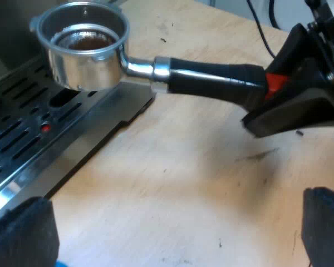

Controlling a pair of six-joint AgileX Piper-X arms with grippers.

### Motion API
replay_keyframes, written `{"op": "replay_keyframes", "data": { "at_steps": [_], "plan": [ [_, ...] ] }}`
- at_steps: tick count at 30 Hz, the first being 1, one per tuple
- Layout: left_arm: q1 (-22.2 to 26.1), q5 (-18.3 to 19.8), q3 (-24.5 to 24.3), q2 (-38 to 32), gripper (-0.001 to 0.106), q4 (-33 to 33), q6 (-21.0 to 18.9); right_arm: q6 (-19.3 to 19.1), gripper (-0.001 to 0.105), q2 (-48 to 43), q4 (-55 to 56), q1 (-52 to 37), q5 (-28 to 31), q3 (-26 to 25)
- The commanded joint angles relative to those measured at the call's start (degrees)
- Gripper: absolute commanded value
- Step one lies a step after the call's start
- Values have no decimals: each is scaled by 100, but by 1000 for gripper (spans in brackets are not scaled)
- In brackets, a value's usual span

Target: Grind coffee beans and then tamp

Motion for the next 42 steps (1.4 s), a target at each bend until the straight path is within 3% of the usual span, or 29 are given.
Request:
{"op": "replay_keyframes", "data": {
  "at_steps": [1,6,16,31,36,39,42],
  "plan": [
    [-27,-147,-164,-196,89,279,-80,-311,0,-165,-73,-1,-12,-54],
    [-27,-196,-291,-772,89,953,-80,-1152,0,-329,-73,-13,-623,-39],
    [-27,-561,-323,-1534,89,1132,-206,-2007,0,-394,-199,-25,-1325,302],
    [-27,-559,-323,-1534,89,1132,-221,-2150,0,-394,-1412,-558,-1795,1704],
    [-27,-559,-323,-1534,89,1132,-221,-1950,0,-394,-1407,-558,-1840,1956],
    [-27,-559,-323,-1534,89,1132,-221,-1566,0,-394,-1454,-558,-1853,2127],
    [-27,-559,-323,-1494,89,1132,-236,-1553,0,-394,-1519,-558,-1834,2163]
  ]
}}
